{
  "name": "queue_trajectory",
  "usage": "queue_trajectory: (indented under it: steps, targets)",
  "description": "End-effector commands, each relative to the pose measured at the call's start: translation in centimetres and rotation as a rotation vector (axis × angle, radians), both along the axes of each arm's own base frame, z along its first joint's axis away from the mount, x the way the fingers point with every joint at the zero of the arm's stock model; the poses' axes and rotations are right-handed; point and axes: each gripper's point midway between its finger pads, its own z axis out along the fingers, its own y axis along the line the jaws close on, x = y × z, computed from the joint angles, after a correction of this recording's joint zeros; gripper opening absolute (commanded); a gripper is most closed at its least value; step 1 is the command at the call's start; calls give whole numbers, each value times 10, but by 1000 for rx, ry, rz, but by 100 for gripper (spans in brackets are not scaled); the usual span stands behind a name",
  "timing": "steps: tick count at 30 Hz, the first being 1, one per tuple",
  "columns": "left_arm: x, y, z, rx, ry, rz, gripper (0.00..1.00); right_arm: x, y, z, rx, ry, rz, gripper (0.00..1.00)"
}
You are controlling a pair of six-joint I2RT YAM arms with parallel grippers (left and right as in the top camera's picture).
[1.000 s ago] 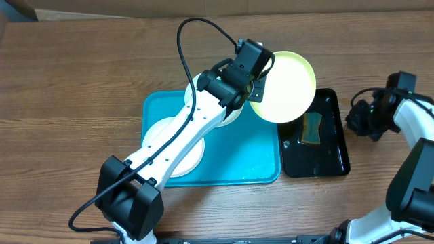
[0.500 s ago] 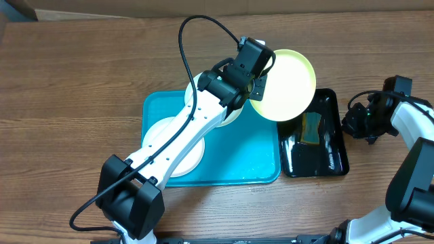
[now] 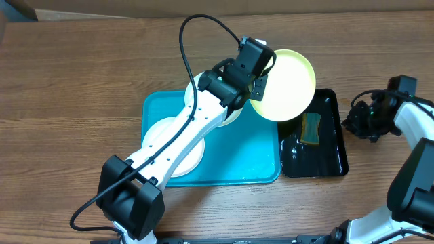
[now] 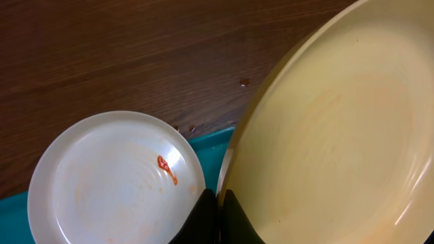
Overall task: Clean dirty plates on tray and stack at the side
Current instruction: 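Swing the yellow plate left and set it on the table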
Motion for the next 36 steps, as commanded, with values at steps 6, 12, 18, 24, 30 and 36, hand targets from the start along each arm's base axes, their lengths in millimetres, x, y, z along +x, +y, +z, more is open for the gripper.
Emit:
queue_trajectory:
  steps: [6, 12, 18, 24, 30, 36]
  targets:
    - [-5, -23, 25, 233, -226, -62, 4, 39, -63, 46, -86, -199, -109, 70]
    - [-20, -27, 57, 468, -431, -5, 4, 37, -68, 46, -87, -198, -124, 100]
    - [-47, -42, 90, 627, -596, 23, 4, 37, -68, 46, -87, -198, -124, 100]
    - [-68, -63, 109, 668, -684, 5, 4, 37, -68, 46, -87, -198, -124, 100]
    - [-74, -70, 114, 641, -706, 13, 4, 37, -68, 46, -87, -198, -124, 100]
    - [-73, -69, 115, 641, -707, 19, 4, 37, -68, 46, -87, -198, -124, 100]
